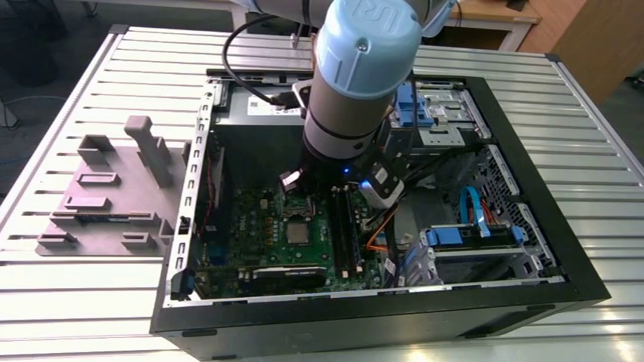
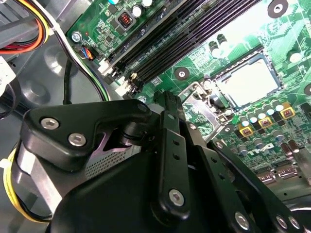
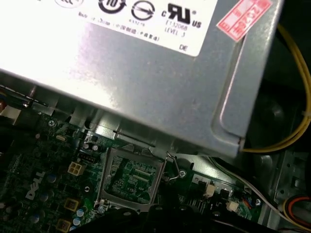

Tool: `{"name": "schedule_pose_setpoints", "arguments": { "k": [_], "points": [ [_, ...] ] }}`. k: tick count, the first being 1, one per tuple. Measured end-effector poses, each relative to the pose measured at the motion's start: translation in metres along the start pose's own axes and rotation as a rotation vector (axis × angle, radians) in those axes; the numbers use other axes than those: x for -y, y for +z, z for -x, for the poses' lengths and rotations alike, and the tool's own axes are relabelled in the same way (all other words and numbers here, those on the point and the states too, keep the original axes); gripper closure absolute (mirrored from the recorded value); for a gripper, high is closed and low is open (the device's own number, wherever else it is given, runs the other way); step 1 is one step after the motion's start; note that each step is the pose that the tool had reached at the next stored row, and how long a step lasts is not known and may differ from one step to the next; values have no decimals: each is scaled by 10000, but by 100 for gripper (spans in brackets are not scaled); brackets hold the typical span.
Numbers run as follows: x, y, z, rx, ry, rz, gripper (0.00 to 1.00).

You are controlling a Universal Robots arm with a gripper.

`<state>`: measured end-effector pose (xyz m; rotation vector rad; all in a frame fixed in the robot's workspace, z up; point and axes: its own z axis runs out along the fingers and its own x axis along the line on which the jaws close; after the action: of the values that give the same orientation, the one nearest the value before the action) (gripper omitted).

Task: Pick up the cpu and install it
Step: 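Close the cpu cover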

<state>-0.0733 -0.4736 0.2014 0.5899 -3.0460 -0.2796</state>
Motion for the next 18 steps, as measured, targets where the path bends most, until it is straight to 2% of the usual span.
{"name": "schedule_pose_setpoints", "arguments": {
  "k": [10, 18],
  "points": [
    [17, -84, -11, 0, -2, 1, 89],
    [85, -122, -23, -48, 8, 18, 89]
  ]
}}
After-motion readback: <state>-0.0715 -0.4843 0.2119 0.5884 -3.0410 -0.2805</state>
